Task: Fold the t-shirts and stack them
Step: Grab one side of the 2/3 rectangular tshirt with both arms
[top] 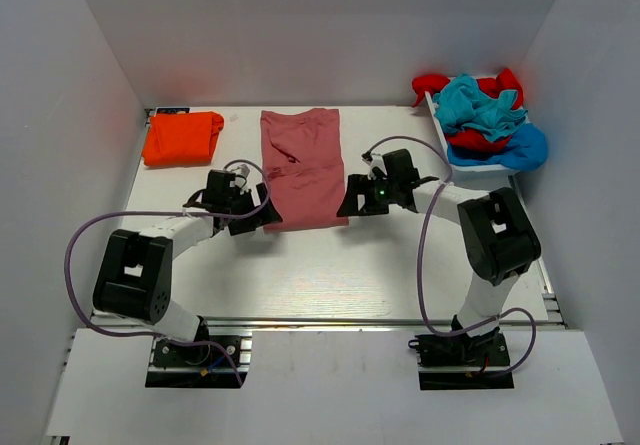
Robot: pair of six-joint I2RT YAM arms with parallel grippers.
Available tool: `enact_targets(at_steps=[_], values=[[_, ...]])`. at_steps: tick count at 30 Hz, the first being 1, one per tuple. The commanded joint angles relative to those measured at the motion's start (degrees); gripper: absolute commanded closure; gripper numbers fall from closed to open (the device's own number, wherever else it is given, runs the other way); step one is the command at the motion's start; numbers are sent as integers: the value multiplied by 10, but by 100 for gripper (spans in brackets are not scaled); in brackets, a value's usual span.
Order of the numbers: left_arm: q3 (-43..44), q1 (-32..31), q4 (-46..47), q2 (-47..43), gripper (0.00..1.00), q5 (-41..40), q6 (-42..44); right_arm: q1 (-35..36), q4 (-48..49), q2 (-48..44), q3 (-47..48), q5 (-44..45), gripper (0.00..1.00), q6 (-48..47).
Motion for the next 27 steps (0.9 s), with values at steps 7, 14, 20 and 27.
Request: enact_targets(at_steps=[7, 14, 20, 27], values=[[-16, -19, 62, 43, 20, 19, 13, 6, 51, 60, 5, -56, 17, 20], [-31, -29, 62, 66, 58, 13, 13, 9, 57, 82, -6, -70, 54, 25], [-59, -34, 67, 52, 93, 20, 7, 9, 57, 55, -38, -56, 92, 20], [-101, -57, 38, -34, 100, 40, 7, 10, 16, -32, -86, -50, 100, 6]])
